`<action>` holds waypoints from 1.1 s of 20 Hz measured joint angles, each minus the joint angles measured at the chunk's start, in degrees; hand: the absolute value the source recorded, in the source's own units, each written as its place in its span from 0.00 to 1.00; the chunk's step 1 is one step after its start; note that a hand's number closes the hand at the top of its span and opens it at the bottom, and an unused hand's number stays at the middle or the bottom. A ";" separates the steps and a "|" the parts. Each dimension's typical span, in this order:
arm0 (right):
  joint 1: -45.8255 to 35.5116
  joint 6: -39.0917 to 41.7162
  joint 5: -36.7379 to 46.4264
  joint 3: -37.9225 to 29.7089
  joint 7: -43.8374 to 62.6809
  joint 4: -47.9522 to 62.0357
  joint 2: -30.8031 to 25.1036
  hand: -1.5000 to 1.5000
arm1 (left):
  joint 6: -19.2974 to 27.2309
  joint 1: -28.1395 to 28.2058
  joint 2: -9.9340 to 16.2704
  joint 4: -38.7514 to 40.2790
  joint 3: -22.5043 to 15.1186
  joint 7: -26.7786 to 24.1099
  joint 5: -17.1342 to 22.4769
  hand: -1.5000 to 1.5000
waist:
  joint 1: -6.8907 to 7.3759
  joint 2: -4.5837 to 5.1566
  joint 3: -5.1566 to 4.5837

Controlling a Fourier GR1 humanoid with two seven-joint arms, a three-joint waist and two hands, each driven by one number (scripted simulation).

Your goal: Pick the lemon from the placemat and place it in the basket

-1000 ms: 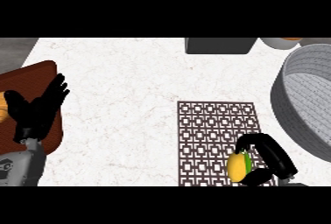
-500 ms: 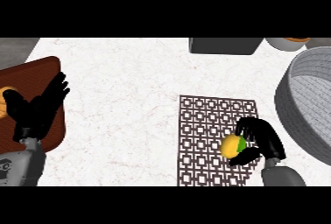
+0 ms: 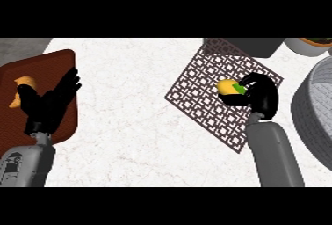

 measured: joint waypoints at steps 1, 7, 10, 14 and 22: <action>-2.60 -2.96 1.20 0.45 2.22 0.65 0.10 1.00 | 0.02 -0.32 -0.13 0.12 -0.15 0.08 -0.05 0.50 | 0.23 0.00 0.01; -17.69 -15.49 14.28 2.10 16.96 8.29 0.36 1.00 | 0.51 -1.22 -0.40 1.24 -0.29 0.16 -0.55 0.50 | -0.09 -0.15 -0.09; -25.31 -16.46 21.57 1.68 24.50 13.18 0.34 1.00 | 0.56 -1.50 -0.01 2.16 0.48 -0.26 -0.39 0.50 | -0.85 -0.30 -0.12; -33.83 -15.79 30.40 -0.07 31.02 19.75 0.03 1.00 | 0.59 -0.88 0.23 3.29 0.93 -1.30 -0.63 0.50 | -2.01 -0.44 -0.09; -44.81 -14.30 39.45 -5.77 34.62 29.45 -5.01 1.00 | 0.24 -0.07 0.95 3.30 2.09 -1.80 -0.09 0.50 | -3.08 -0.51 0.01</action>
